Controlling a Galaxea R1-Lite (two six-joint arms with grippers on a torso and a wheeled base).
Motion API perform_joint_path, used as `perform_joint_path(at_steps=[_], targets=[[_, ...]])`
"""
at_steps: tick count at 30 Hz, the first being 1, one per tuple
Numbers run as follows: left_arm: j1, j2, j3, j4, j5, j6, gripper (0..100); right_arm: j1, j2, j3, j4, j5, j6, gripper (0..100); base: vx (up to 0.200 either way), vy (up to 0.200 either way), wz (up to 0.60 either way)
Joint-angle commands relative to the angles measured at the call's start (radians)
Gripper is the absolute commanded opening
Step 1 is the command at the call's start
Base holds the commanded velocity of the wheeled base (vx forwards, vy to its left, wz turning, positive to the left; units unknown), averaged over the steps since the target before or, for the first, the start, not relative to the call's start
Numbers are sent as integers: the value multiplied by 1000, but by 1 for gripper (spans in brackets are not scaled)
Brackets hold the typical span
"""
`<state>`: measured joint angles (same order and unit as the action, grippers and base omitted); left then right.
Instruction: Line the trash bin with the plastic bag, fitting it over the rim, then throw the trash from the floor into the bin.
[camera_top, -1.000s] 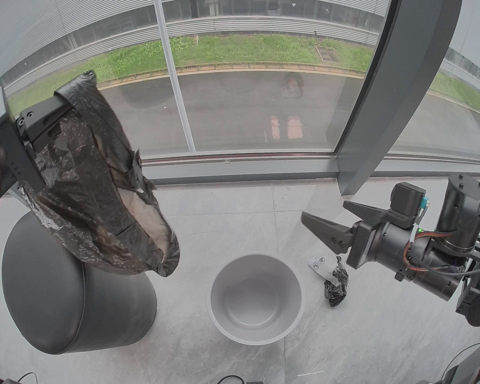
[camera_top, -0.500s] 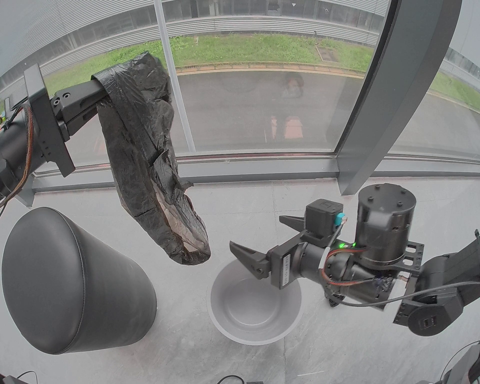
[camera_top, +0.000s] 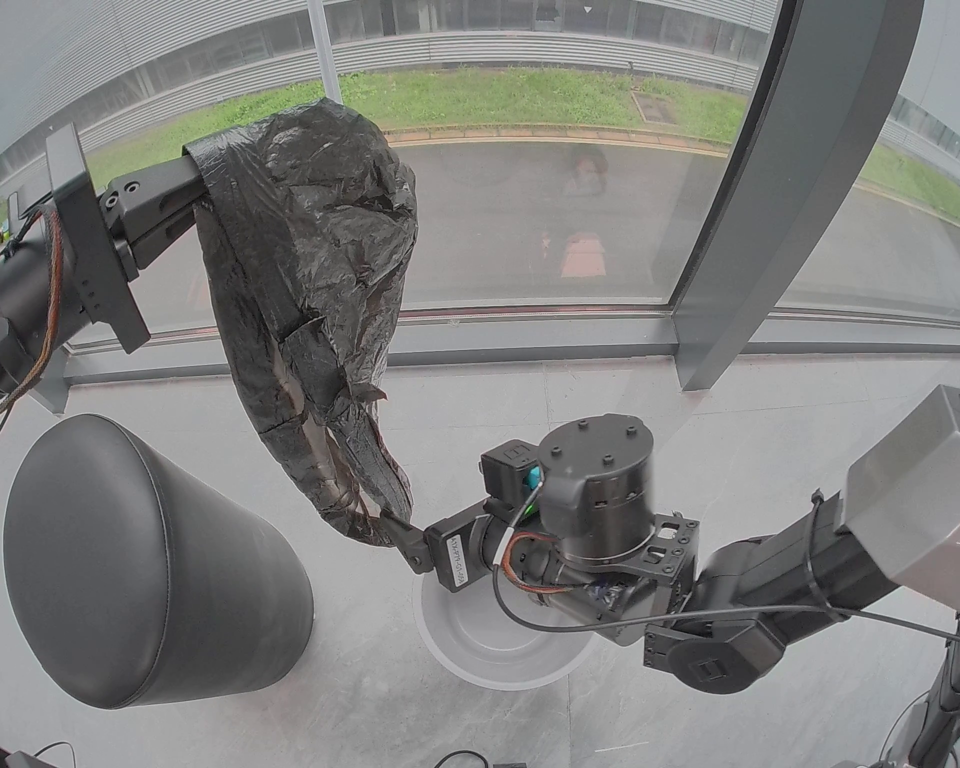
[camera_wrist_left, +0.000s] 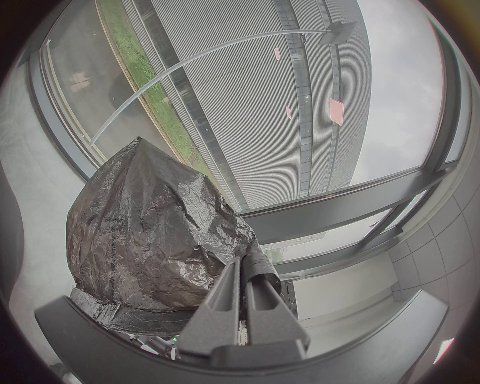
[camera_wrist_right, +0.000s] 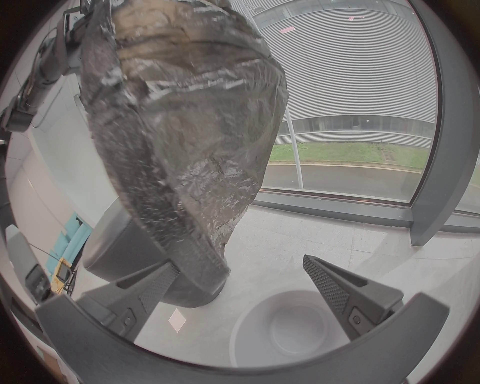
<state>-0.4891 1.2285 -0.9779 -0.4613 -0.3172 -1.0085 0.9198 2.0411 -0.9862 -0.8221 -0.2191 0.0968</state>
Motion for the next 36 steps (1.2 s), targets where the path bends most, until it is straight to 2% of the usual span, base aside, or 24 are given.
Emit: perform_joint_path(at_steps=[1, 7, 16, 27, 28, 36], targets=[[0, -20, 5, 0, -2, -2, 0, 4, 99, -77, 0, -39, 0, 100, 0, 0, 0], [0, -27, 11, 0, -2, -4, 0, 16, 160, -146, -2, -91, 0, 100, 0, 0, 0], [0, -44, 21, 1, -2, -7, 0, 59, 246, -249, -18, -249, 0, 100, 0, 0, 0], [0, -49, 27, 1, -2, -7, 0, 82, 277, -298, -22, -310, 0, 100, 0, 0, 0], [1, -49, 27, 1, -2, -7, 0, 82, 277, -296, -23, -310, 0, 0, 0, 0, 0], [3, -49, 28, 1, 0, -7, 0, 85, 261, -270, -23, -310, -2, 0, 0, 0, 0]])
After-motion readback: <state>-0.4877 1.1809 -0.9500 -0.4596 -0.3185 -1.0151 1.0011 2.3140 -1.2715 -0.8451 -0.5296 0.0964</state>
